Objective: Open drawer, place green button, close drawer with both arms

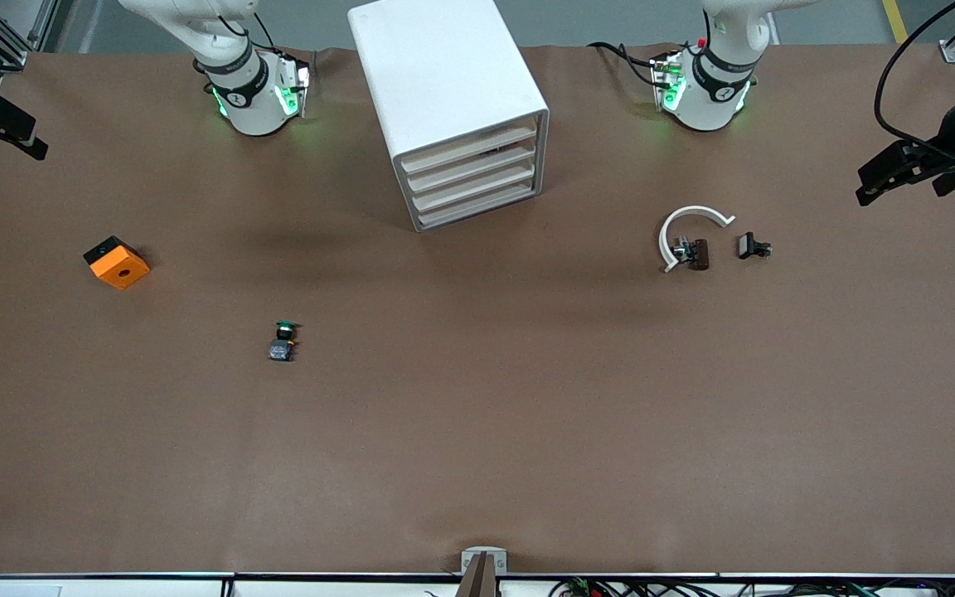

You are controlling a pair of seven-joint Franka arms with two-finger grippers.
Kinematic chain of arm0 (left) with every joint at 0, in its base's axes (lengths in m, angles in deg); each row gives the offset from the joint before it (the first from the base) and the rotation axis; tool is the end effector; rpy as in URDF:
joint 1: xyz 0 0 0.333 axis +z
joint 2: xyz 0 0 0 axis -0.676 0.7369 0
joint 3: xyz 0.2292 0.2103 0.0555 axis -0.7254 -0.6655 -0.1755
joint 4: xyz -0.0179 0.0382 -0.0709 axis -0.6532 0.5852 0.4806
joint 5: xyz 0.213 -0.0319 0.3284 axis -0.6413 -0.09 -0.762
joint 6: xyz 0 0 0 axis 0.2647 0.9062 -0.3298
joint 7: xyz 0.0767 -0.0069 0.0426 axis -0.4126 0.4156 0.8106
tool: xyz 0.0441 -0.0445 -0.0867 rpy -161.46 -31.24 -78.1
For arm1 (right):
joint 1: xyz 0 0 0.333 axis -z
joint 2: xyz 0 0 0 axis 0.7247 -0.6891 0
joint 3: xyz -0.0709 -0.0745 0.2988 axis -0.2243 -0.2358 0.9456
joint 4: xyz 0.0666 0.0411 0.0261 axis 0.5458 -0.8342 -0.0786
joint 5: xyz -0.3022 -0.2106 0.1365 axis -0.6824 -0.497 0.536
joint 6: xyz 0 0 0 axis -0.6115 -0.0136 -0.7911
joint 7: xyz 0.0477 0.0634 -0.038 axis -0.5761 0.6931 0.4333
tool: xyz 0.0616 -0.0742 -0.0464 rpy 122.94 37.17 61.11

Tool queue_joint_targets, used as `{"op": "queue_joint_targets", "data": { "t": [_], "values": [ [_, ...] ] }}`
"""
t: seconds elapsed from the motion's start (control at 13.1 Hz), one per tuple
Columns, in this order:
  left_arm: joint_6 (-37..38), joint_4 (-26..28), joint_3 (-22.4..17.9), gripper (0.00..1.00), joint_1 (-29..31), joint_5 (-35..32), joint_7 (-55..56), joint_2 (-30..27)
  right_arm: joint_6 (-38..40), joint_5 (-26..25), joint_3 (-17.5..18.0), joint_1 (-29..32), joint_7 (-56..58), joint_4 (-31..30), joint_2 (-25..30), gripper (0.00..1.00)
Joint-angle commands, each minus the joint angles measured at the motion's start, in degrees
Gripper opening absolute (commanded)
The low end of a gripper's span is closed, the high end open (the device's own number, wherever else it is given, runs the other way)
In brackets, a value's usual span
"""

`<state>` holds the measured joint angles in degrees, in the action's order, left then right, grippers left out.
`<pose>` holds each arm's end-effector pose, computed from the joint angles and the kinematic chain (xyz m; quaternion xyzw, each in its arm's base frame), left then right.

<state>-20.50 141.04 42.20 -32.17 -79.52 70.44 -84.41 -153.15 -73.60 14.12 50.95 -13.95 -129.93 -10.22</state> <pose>0.5253 -0.0273 0.6437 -0.9985 -0.0519 0.0012 0.0176 0.4842 -0.0340 0.6811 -0.9988 0.0404 0.0231 0.0119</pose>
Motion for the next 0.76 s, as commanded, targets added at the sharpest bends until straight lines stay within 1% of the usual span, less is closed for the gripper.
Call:
{"op": "queue_joint_targets", "data": {
  "t": [0.0,0.31,0.46,0.61,0.69],
  "values": [
    [1.2,-0.67,1.25,1.0,0.27,-1.21,-0.76,-0.31,0.71,-0.53,0.12,-0.02,0.56,0.92,-0.24,1.0],
    [1.03,-1.37,1.26,1.0,0.09,-1.3,-0.76,0.91,0.71,-0.7,0.12,-0.02,0.56,0.83,-0.33,1.0],
    [0.33,-3.65,1.34,1.0,-0.17,-1.21,-0.94,5.38,0.71,-0.7,0.12,0.06,0.56,0.92,-0.33,1.0],
    [-4.92,-3.75,2.04,1.0,-0.61,-1.21,-0.15,10.74,0.71,-0.7,0.12,-0.02,0.56,0.92,-0.33,1.0],
    [-6.69,-3.84,2.22,1.0,-2.0,-1.21,0.9,13.72,0.71,-0.7,0.12,-0.02,0.56,0.83,-0.33,1.0]
  ]
}}
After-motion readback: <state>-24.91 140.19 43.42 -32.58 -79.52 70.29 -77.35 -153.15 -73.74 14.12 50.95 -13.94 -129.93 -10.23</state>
